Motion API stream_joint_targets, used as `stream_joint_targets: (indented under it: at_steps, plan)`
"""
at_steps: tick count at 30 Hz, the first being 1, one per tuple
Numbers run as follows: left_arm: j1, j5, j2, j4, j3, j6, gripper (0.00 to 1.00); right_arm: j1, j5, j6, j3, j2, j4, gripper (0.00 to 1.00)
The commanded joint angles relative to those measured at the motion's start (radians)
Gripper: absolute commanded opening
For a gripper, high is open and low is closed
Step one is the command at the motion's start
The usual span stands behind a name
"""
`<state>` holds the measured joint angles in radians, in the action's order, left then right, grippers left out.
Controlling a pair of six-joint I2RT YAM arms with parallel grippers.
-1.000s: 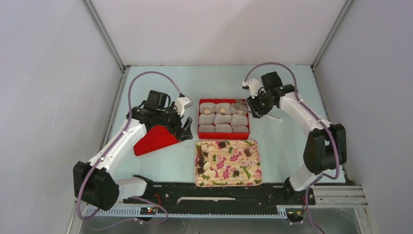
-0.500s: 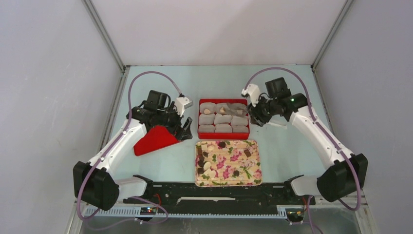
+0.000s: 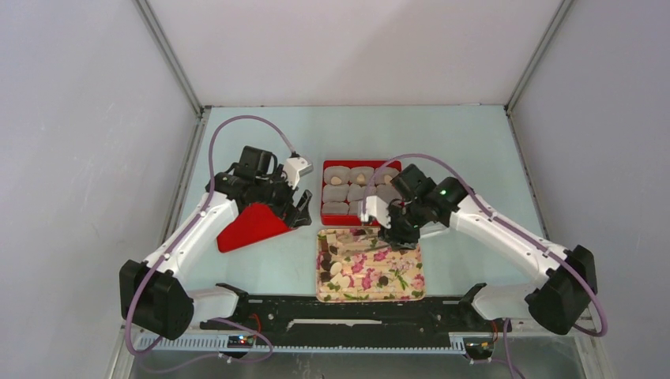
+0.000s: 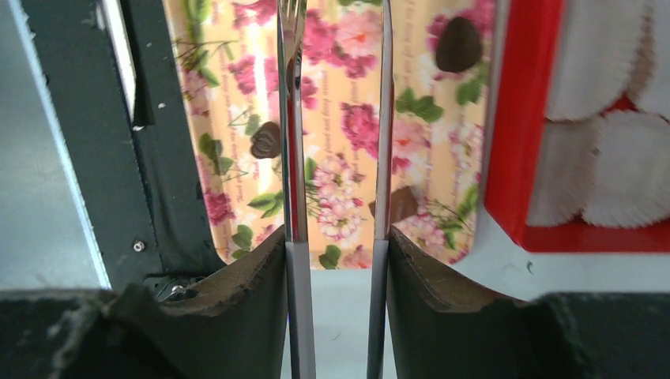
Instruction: Pack the chocolate
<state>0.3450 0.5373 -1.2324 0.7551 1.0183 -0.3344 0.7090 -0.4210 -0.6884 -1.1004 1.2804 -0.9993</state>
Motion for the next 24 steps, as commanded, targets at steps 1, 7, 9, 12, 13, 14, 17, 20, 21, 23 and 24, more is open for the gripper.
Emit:
stream_joint_targets:
  at_steps: [1, 7, 9, 12, 13, 14, 17, 20, 21, 23, 24]
  plan:
    - [0.005, -0.02, 0.017, -0.006, 0.058, -0.029, 1.0, 0.084, 0.011, -0.066, -0.01, 0.046, -0.051, 0.46]
    - [0.005, -0.022, 0.015, -0.014, 0.054, -0.028, 1.0, 0.118, 0.047, -0.06, -0.01, 0.076, -0.018, 0.46]
    - [0.005, -0.023, 0.015, -0.013, 0.055, -0.029, 1.0, 0.119, 0.061, -0.059, -0.01, 0.091, -0.009, 0.46]
    - [0.005, -0.02, 0.018, -0.014, 0.049, -0.029, 1.0, 0.122, 0.082, -0.054, -0.01, 0.113, 0.01, 0.46]
    - [0.005, -0.023, 0.018, -0.016, 0.047, -0.029, 1.0, 0.123, 0.089, -0.05, -0.009, 0.118, 0.022, 0.46]
    - [0.005, -0.022, 0.019, -0.018, 0.044, -0.029, 1.0, 0.125, 0.104, -0.04, -0.009, 0.126, 0.043, 0.46]
    - [0.005, -0.023, 0.02, -0.021, 0.042, -0.03, 1.0, 0.131, 0.13, -0.034, -0.019, 0.164, 0.065, 0.46]
    - [0.005, -0.028, 0.023, -0.02, 0.043, -0.03, 1.0, 0.142, 0.113, -0.048, -0.029, 0.188, 0.053, 0.47]
    - [0.005, -0.028, 0.024, -0.019, 0.042, -0.031, 1.0, 0.151, 0.104, -0.057, -0.03, 0.192, 0.045, 0.48]
    - [0.005, -0.029, 0.026, -0.019, 0.04, -0.032, 1.0, 0.169, 0.097, -0.067, -0.03, 0.198, 0.037, 0.48]
    - [0.005, -0.03, 0.027, -0.02, 0.039, -0.033, 1.0, 0.176, 0.098, -0.069, -0.03, 0.2, 0.034, 0.48]
